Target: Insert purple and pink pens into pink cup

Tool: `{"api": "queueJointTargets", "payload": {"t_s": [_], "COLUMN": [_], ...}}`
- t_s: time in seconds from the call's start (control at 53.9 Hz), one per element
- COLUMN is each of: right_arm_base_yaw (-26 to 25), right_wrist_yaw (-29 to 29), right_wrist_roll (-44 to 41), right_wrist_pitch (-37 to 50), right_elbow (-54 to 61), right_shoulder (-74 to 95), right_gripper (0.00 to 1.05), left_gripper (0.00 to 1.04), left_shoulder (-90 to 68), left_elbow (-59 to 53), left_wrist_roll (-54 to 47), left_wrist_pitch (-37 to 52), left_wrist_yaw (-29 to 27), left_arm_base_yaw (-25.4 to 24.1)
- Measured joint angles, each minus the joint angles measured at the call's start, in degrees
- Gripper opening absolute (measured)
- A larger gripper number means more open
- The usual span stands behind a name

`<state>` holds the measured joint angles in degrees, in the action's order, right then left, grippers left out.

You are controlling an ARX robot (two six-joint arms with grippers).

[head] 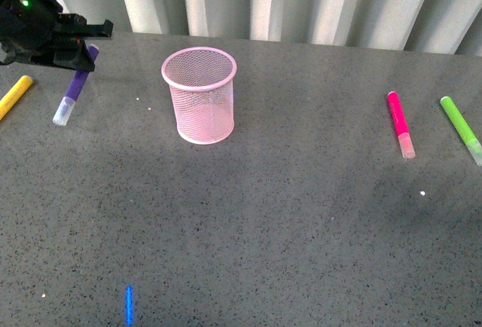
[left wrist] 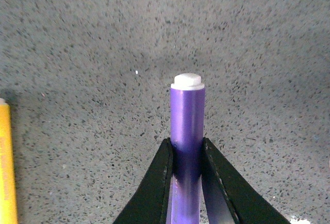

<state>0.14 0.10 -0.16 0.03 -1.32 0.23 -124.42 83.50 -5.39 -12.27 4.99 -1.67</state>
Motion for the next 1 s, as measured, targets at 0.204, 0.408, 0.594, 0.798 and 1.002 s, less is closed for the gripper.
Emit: {"api": "queueJointTargets", "payload": {"t_s": [0.204,0.408,0.594,0.798,1.002], "right_arm_base_yaw": [0.0,0.0,0.0,0.0,0.0], "right_wrist_yaw": [0.0,0.0,0.0,0.0,0.0], "right_wrist_roll": [0.0,0.0,0.0,0.0,0.0], "right_wrist_pitch": [0.0,0.0,0.0,0.0,0.0], "right_elbow": [0.0,0.0,0.0,0.0,0.0], "right_shoulder": [0.0,0.0,0.0,0.0,0.0], "right_gripper": [0.98,0.98,0.98,0.98,0.98], "left_gripper": [0.12,0.12,0.12,0.12,0.12], "left_shoulder": [7.82,14.43,16.57,16.06,12.5], "left_elbow": [-12.57,-23.43,-30.27,-36.46,-38.36], "left_wrist_roll": [0.39,7.56,17.09,20.79,21.94], "left_wrist_pitch": [18.69,42.8,62.12,77.42,87.06], "left_wrist_yaw": [-1.29,-2.12,-7.17,-11.37,-14.99], "left_arm_base_yaw": [0.63,2.64,8.55,14.91,20.87]}}
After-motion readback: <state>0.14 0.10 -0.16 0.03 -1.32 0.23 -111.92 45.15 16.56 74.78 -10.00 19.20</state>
